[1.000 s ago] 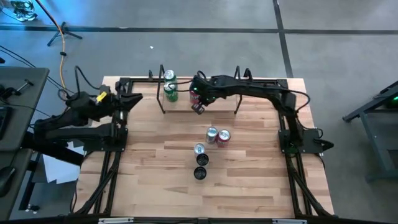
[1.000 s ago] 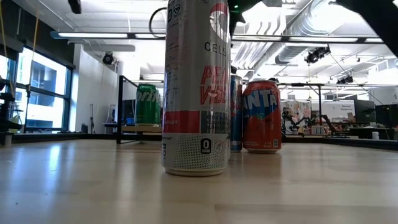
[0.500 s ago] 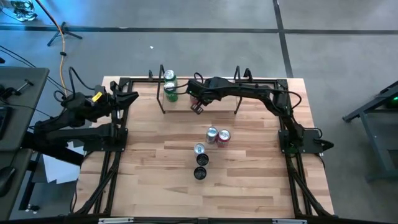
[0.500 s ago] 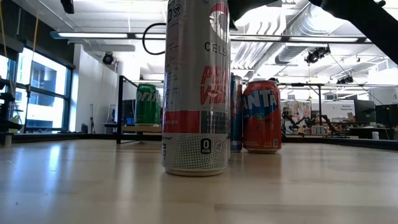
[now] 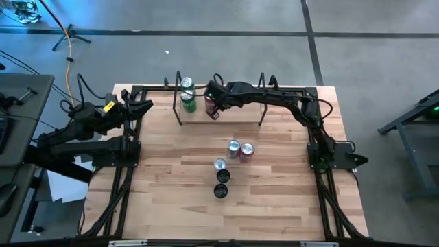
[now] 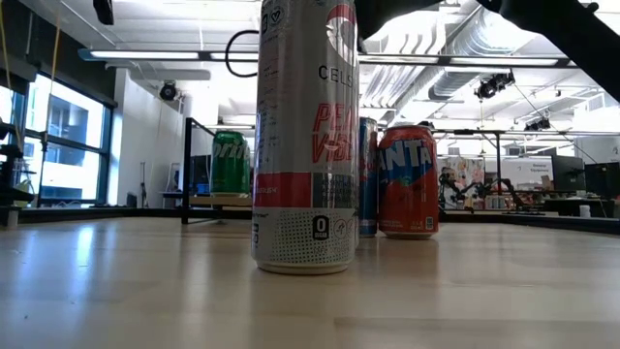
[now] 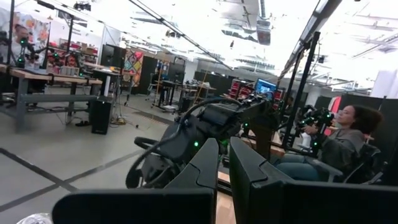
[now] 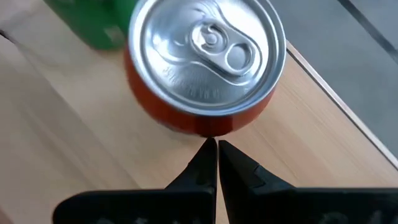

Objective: Place canned beverage on shelf
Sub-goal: Put the left red soda can on the shelf

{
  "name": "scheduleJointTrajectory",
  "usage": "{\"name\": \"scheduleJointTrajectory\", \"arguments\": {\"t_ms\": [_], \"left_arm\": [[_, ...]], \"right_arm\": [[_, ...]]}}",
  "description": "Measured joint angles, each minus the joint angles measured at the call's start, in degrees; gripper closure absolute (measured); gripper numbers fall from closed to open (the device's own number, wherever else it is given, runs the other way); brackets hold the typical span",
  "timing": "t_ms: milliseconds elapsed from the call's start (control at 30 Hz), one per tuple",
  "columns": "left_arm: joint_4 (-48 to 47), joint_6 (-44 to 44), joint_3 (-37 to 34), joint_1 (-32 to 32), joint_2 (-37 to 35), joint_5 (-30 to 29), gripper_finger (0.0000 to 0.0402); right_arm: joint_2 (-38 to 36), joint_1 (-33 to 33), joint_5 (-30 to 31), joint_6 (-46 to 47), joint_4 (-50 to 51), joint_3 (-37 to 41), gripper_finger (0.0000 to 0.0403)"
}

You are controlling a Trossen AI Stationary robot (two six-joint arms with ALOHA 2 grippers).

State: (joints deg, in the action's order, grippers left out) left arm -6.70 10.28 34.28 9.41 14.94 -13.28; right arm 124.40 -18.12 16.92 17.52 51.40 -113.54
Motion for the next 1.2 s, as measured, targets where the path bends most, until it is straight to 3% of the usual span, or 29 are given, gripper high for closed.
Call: {"name": "scheduleJointTrajectory", "arguments": {"t_ms": [200,1200], "left_arm": [[0.0,0.0,0.0,0.0,0.0,-0.5,0.0401],[-2.7,3.1,0.0,0.0,0.0,-2.7,0.0401]], "right_arm": [[0.0,-0.3,-2.1,0.4,-4.6,0.0,0.0403],[3.7,-2.9,-0.4,1.7,-18.5,0.0,0.0403]]}}
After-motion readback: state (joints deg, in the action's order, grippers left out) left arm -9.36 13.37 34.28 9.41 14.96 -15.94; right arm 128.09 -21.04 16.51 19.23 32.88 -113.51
